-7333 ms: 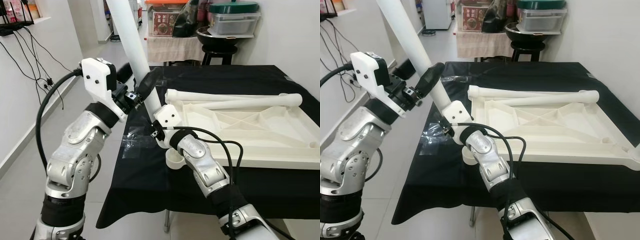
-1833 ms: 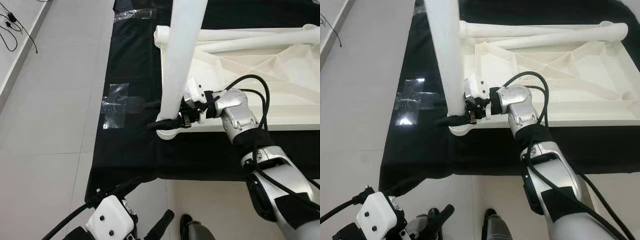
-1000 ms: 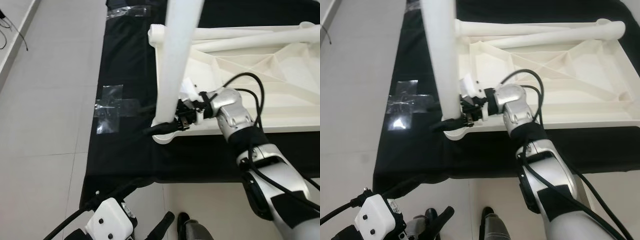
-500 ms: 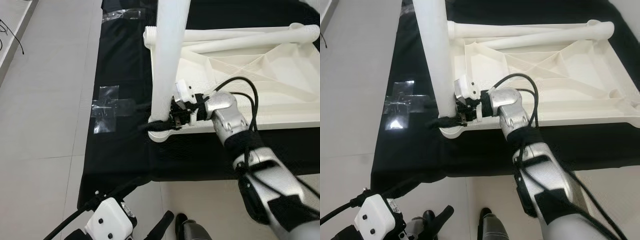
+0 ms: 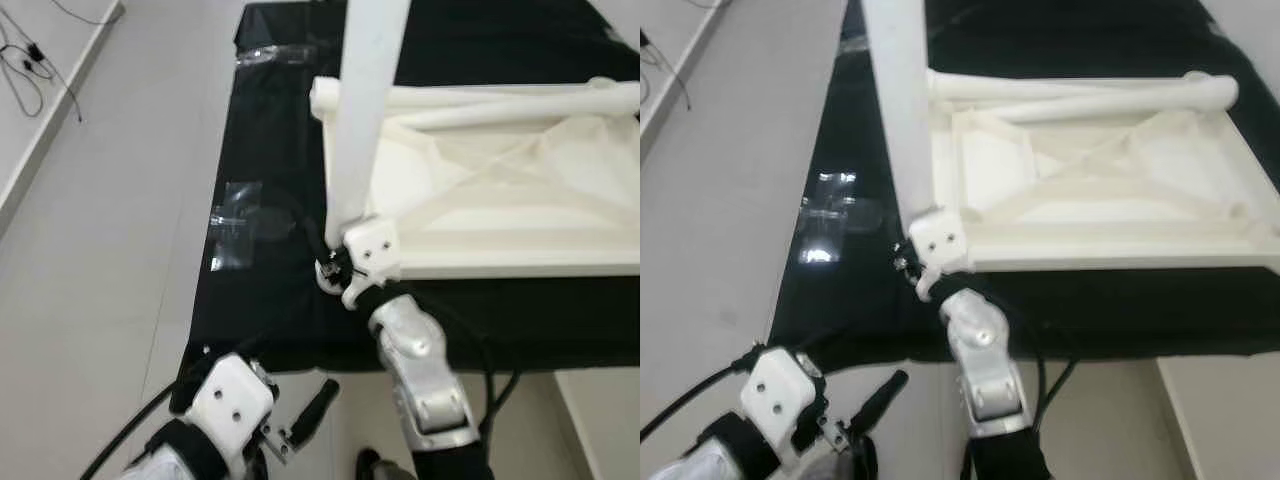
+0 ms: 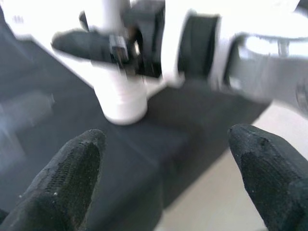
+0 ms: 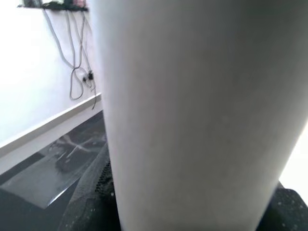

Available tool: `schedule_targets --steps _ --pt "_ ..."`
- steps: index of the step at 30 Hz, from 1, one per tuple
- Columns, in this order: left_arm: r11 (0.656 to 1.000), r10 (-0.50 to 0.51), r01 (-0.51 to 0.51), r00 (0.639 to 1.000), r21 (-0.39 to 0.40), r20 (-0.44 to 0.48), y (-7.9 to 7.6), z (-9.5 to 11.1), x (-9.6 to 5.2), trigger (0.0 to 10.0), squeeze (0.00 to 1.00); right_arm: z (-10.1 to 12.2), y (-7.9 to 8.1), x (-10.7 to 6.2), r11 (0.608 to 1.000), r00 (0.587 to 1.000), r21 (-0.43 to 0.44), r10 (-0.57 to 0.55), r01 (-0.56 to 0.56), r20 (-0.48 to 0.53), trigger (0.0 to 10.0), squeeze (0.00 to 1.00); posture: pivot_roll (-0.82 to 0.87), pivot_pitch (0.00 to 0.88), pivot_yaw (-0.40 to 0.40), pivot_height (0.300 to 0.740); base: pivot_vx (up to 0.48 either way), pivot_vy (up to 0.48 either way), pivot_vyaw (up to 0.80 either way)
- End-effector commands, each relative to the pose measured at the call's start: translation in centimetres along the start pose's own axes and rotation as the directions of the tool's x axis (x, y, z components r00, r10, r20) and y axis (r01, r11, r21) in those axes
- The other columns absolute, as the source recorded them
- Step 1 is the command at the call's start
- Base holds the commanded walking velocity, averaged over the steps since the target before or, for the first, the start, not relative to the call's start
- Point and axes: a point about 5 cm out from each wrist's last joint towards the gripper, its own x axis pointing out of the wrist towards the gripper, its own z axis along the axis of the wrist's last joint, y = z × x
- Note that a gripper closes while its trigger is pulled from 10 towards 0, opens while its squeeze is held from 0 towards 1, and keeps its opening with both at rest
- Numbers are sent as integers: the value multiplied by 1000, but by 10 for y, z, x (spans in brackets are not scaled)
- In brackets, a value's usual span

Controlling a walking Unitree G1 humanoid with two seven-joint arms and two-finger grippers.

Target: Building children table

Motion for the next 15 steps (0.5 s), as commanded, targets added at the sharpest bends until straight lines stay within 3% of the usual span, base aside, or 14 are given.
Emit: schedule_targets --steps 1,3,5,7,9,10,12,15 --pt "1000 24 -25 1000 -17 -15 4 -7 1 10000 0 -56 15 1 986 960 143 -44 86 -276 10000 0 82 208 -33 740 0 0 0" --pt "999 42 -42 999 -2 -14 8 -8 4 10000 0 -56 13 3 984 957 146 -58 103 -283 10000 0 83 200 -35 740 0 0 0" --pt "993 113 -114 993 31 17 31 -2 12 10000 0 -54 12 5 983 949 127 -88 131 -303 10000 0 93 160 -43 740 0 0 0" --pt "993 113 -114 993 31 17 31 -2 12 10000 0 -54 12 5 983 949 127 -88 131 -303 10000 0 93 160 -43 740 0 0 0" --pt "987 152 -155 985 30 81 56 14 20 10000 0 -53 14 3 983 937 108 -103 147 -335 10000 0 100 134 -39 740 0 0 0" --pt "987 152 -155 985 30 81 56 14 20 10000 0 -53 14 3 983 937 108 -103 147 -335 10000 0 100 134 -39 740 0 0 0" --pt "988 147 -152 978 28 145 73 31 27 10000 0 -52 16 4 983 929 94 -114 157 -351 10000 0 99 114 -33 740 0 0 0" --pt "993 105 -115 974 36 201 84 48 33 10000 0 -53 16 8 983 931 85 -123 162 -344 10000 0 96 105 -29 740 0 0 0"
